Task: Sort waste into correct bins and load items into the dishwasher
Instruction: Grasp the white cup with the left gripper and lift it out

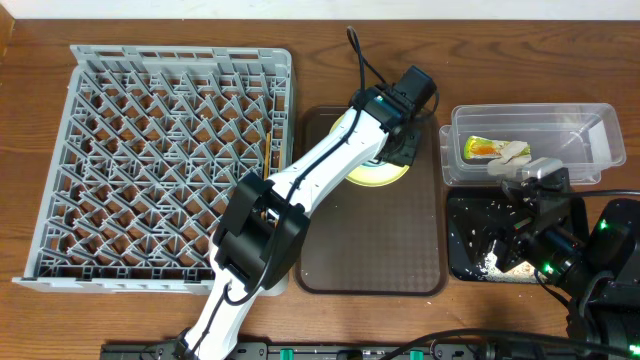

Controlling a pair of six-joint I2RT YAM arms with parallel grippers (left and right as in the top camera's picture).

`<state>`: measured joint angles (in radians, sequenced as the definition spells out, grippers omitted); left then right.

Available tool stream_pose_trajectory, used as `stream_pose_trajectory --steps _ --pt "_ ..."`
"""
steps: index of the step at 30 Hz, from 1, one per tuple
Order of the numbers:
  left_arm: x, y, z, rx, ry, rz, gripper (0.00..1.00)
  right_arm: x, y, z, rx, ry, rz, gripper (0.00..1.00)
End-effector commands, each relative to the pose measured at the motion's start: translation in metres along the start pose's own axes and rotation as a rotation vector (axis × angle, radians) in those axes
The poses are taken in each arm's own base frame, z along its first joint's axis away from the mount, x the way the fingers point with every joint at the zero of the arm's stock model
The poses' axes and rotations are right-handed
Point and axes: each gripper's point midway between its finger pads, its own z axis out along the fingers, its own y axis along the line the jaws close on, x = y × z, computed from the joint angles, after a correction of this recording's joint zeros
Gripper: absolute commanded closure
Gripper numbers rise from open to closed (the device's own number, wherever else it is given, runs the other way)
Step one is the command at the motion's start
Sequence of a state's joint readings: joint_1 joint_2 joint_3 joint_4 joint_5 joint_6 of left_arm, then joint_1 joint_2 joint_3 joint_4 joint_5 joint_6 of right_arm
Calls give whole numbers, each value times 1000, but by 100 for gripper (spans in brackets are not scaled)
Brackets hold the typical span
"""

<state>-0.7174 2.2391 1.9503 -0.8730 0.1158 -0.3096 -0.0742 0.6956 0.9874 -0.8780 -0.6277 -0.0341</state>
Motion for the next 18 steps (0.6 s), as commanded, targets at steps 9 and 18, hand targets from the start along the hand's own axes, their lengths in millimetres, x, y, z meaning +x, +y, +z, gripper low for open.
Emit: stream_pose_trajectory --steps 9,18 --pt "-1 16 12 -71 -12 5 92 -3 4 -2 -5 -7 -20 1" --pt "-26 15 -73 -16 -161 -18 92 -3 4 -2 -5 -7 -20 1"
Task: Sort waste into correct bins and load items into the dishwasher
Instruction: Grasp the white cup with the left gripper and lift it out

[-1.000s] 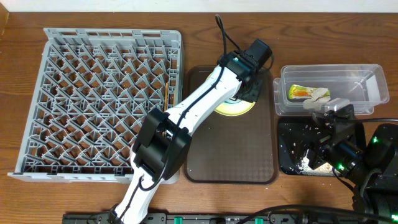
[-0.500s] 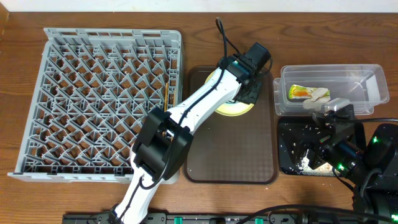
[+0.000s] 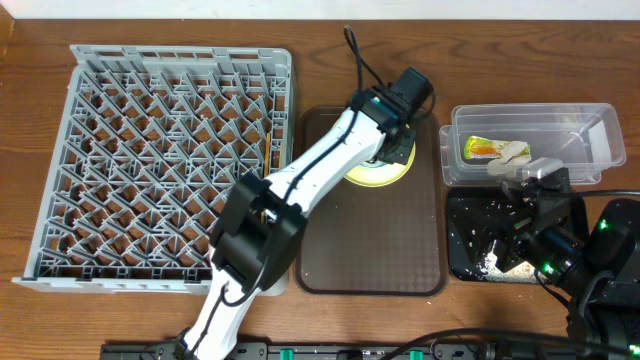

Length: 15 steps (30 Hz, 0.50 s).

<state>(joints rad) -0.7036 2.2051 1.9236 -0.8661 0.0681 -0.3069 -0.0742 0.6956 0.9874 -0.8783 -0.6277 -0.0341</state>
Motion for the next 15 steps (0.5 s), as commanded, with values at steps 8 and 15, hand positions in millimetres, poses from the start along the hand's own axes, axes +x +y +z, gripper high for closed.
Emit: stream_pose_trajectory --steps 8,15 --pt "-30 14 -165 146 -255 -60 92 -3 4 -2 -5 -8 -20 1" --pt "-18 70 -204 258 -209 -197 93 -3 4 -2 -5 -8 -20 1"
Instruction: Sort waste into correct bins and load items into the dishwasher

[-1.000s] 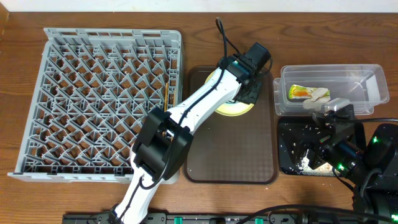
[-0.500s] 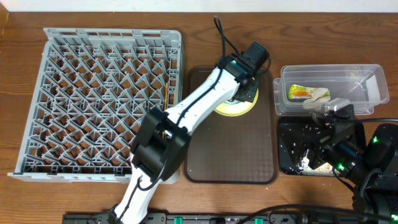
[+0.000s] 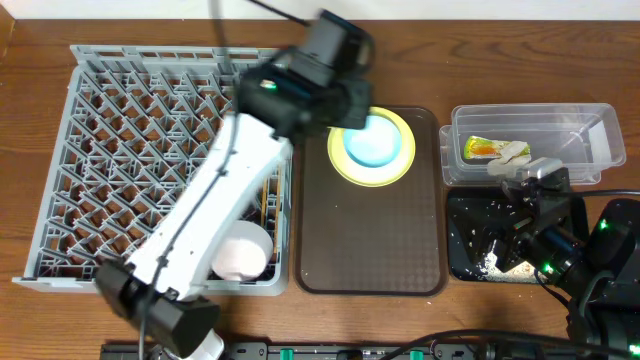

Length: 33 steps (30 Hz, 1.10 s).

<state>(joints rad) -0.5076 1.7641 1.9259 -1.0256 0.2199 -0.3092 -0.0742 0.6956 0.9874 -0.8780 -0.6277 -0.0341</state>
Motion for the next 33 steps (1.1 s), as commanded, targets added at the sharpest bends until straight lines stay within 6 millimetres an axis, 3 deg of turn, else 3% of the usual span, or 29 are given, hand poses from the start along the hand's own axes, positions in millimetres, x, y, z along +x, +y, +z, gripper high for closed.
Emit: stream_pose_trajectory --steps 1,6,11,15,21,25,28,33 --pt "0 19 -8 147 76 -78 92 -3 4 -2 -5 -7 -20 1" --pt "8 42 -33 467 188 -176 92 -3 4 -2 -5 -7 -20 1" --pt "15 80 -51 636 191 -280 93 -3 4 -2 -5 -7 -20 1" --pt "28 112 -51 681 178 -373 92 -3 4 -2 -5 -7 -20 1" --pt "61 156 -34 664 204 -533 92 -3 4 -2 -5 -7 -20 1" --pt "70 154 -38 663 231 -539 92 -3 4 -2 -5 -7 -20 1" --pt "77 147 -42 622 249 -490 71 -3 4 -2 -5 -7 -20 1" --pt "90 127 -51 518 275 -348 48 -3 4 -2 -5 -7 -20 1"
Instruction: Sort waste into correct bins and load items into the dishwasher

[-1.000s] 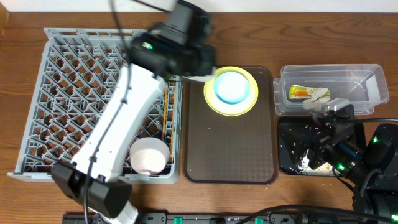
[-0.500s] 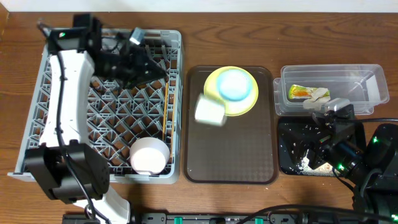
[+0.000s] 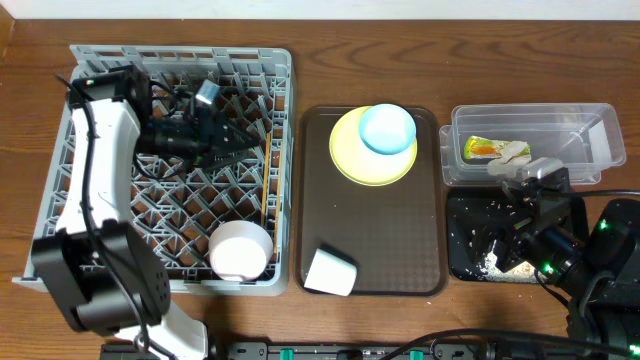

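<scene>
My left arm reaches across the grey dish rack (image 3: 60, 210), and its gripper (image 3: 222, 135) hangs low over the rack's upper middle. A small silvery thing (image 3: 207, 92) shows just beside it; the overhead view does not show whether the fingers hold it. A white bowl (image 3: 240, 250) sits upside down in the rack's front right corner. On the brown tray (image 3: 400, 250) a blue bowl (image 3: 388, 128) rests on a yellow plate (image 3: 350, 165), and a white cup (image 3: 330, 270) lies on its side. My right gripper (image 3: 508, 243) hovers in the black bin (image 3: 465, 240); its jaws are unclear.
A clear plastic bin (image 3: 585, 135) at the back right holds a yellow-orange wrapper (image 3: 483, 148) and pale scraps. White crumbs lie in the black bin. A thin wooden stick (image 3: 265, 190) stands in the rack's right side. The table is dark wood.
My left arm was a blur above the rack's back right corner and now lies along its left side, gripper over the upper middle. The white cup on the tray now shows. The right arm stayed put.
At the two oldest moments my left arm stretched over the tray with its gripper down on the yellow plate. Then it was above the rack's back edge, and the blue bowl and plate stood uncovered. Now it reaches into the rack from the left.
</scene>
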Controlling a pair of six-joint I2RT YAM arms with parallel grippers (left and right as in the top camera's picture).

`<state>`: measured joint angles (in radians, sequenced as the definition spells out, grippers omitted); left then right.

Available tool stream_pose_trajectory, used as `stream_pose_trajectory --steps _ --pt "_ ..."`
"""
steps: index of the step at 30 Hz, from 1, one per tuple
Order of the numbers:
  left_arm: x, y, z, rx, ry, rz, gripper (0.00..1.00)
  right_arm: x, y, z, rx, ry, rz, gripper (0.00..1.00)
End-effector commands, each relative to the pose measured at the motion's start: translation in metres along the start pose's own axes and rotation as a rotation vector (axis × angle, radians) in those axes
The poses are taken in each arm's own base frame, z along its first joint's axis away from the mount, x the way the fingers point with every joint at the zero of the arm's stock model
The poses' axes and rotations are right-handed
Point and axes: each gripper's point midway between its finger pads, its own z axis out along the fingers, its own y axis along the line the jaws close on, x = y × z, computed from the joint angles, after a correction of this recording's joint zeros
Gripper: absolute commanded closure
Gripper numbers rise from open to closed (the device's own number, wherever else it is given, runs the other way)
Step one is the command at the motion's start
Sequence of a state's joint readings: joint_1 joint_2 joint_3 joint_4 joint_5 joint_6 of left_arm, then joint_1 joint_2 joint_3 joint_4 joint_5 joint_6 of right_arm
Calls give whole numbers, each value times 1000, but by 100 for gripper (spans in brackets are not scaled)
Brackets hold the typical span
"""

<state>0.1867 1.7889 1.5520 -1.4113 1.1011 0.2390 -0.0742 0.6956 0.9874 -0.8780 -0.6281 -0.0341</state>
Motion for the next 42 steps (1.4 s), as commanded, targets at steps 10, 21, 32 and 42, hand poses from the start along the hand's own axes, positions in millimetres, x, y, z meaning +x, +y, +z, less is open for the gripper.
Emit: stream_pose_trajectory --steps 10,21,32,42 --pt "88 -22 35 -489 187 178 47 -3 4 -2 -5 -7 -20 1" --pt "167 31 82 -925 378 140 46 -3 4 -2 -5 -7 -20 1" --pt "204 72 121 -996 410 129 46 -3 4 -2 -5 -7 -20 1" --pt "206 102 144 -971 371 139 44 -3 4 -2 -5 -7 -20 1"
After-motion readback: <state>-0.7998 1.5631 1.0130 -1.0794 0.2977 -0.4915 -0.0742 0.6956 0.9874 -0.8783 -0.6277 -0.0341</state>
